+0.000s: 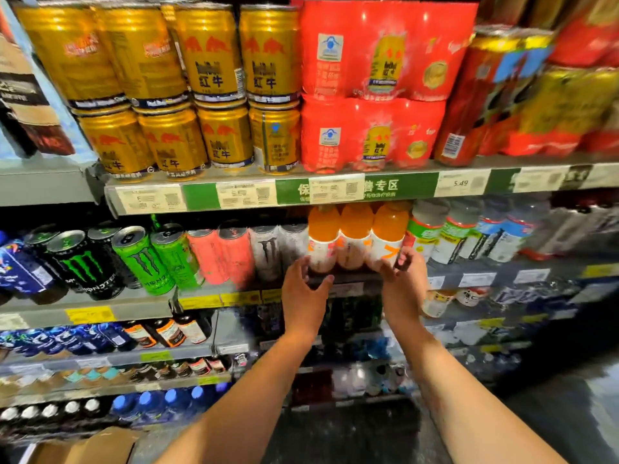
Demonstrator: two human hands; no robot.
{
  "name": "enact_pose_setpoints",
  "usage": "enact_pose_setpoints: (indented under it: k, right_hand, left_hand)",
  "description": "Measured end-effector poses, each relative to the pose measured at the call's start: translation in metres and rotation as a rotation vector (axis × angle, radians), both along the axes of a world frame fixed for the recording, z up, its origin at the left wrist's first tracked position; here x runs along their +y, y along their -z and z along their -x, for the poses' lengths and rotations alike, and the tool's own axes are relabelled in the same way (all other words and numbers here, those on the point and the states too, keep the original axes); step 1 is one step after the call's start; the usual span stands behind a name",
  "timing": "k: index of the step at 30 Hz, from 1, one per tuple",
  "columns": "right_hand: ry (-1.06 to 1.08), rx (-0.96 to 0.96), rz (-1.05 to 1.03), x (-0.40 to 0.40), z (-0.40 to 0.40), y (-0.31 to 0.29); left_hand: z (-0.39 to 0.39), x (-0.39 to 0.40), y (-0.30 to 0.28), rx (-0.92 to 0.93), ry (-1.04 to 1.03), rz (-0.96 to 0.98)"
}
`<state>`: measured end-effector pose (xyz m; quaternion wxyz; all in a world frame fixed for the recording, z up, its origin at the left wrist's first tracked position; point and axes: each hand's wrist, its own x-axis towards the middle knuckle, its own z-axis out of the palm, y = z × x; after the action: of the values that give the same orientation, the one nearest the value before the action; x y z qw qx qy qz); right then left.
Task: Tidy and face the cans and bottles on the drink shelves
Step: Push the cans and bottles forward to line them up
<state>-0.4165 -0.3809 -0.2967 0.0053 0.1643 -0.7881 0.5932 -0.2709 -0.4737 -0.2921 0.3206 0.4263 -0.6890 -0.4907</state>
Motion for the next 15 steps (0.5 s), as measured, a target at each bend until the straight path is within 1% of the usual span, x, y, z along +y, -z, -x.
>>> enact_pose_setpoints:
  k: [3, 6, 8, 9, 11, 12, 15]
  right_hand:
    - [-0.031, 0.136, -0.133, 0.003, 0.022, 0.005]
    - [-0.062, 0.194, -0.203, 0.006, 0.035, 0.006]
    - [-0.093, 0.206, -0.200, 0.008, 0.039, 0.011]
    - [-0.107, 0.209, -0.186, 0.009, 0.041, 0.013]
    - [-0.128, 0.207, -0.169, 0.010, 0.044, 0.016]
    - [-0.139, 0.197, -0.168, 0.010, 0.046, 0.015]
    - [-0.156, 0.200, -0.190, 0.007, 0.052, 0.014]
  left_hand:
    - [0.027, 0.006, 0.008, 0.001, -0.071, 0.004]
    - [0.050, 0.011, 0.013, -0.004, -0.184, 0.020]
    - [0.062, 0.011, 0.013, 0.053, -0.269, 0.038]
    - [0.068, 0.008, 0.018, 0.105, -0.301, 0.016]
    - [0.076, -0.004, 0.042, 0.140, -0.364, 0.001]
    - [0.078, -0.006, 0.051, 0.114, -0.395, 0.002]
    - [0.077, 0.008, 0.026, 0.077, -0.424, -0.015]
